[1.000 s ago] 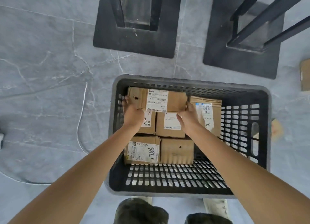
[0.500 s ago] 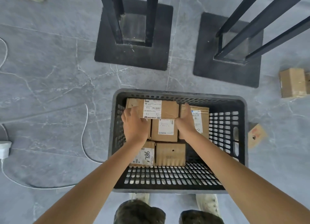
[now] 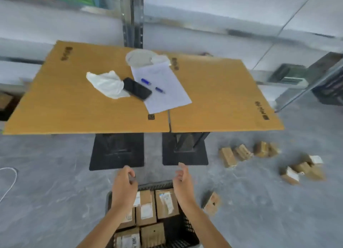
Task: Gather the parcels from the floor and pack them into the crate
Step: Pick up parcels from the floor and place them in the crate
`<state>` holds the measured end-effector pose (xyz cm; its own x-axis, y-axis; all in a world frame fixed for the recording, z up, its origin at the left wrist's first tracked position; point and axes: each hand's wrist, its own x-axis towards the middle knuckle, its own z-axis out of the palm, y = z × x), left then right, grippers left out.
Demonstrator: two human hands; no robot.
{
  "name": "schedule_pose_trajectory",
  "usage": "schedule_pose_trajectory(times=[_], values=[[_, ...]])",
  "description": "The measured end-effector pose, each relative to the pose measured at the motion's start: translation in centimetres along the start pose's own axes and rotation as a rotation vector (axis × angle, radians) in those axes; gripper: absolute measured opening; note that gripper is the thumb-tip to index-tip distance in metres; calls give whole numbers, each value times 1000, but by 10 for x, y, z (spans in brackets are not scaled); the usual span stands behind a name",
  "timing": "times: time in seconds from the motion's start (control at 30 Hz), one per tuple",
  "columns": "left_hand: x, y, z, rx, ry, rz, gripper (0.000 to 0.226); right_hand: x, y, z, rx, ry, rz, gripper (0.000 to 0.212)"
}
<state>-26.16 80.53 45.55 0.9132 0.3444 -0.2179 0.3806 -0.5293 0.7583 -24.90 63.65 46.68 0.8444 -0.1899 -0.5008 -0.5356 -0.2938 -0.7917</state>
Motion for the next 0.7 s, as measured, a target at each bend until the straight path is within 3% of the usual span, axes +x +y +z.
schedule_pose_trajectory(times=[0.13,0.3,0.47,0.7], values=[[-33,111,-40,-58,-15,63,25,-46,-70,-94,47,152,-111,44],[-77,224,-36,-185,-74,200,17,-93,-98,-213,168,306,-154,39],[-129,327,2,-128,-191,446,22,-137,-83,-329,188,420,-164,37],[-221,442,85,-29,-172,713,29,-188,-25,-506,213,573,-180,38]])
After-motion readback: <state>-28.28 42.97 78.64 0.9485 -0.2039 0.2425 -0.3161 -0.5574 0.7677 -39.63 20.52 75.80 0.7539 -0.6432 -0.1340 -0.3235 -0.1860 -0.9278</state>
